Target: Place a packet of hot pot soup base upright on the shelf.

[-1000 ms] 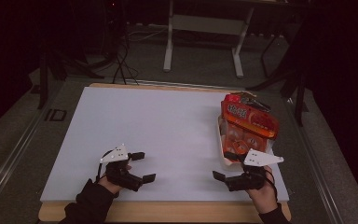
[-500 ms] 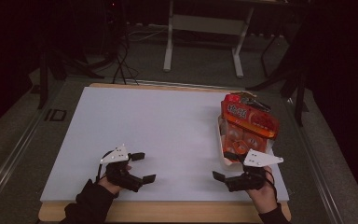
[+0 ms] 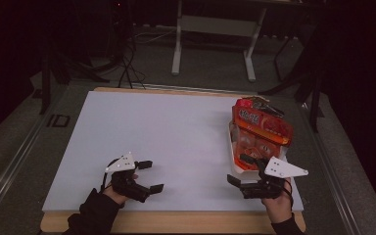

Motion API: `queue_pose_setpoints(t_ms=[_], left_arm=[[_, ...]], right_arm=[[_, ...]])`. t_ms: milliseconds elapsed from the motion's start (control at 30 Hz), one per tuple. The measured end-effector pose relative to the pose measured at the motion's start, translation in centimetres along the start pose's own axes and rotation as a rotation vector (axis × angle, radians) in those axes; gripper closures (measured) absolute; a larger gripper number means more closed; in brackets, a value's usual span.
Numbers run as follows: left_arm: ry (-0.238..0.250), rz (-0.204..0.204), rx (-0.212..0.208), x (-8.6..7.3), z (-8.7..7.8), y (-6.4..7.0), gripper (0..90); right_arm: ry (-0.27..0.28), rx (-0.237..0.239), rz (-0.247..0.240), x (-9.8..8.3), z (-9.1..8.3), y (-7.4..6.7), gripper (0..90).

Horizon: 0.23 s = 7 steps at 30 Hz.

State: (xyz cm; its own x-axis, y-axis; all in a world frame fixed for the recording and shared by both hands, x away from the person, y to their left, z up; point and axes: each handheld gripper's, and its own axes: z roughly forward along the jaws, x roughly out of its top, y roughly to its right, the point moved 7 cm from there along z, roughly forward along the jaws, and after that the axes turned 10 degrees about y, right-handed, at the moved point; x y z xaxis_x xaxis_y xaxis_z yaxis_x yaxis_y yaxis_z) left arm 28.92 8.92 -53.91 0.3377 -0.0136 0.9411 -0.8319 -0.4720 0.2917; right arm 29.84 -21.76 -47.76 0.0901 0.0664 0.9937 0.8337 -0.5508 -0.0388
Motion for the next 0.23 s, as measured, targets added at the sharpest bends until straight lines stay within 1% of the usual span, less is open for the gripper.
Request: queue_pose_setpoints(t_ms=[133, 233], left_arm=[[0.001, -0.001, 0.001, 0.02, -0.01, -0.03, 0.1], [0.001, -0.001, 0.002, 0.02, -0.02, -0.08, 0.1]], right_arm=[[-0.029, -0.008, 0.032, -0.5, 0.01, 0.4, 14.0], [-0.037, -0.001, 0.033, -0.64, 0.14, 0.34, 14.0]])
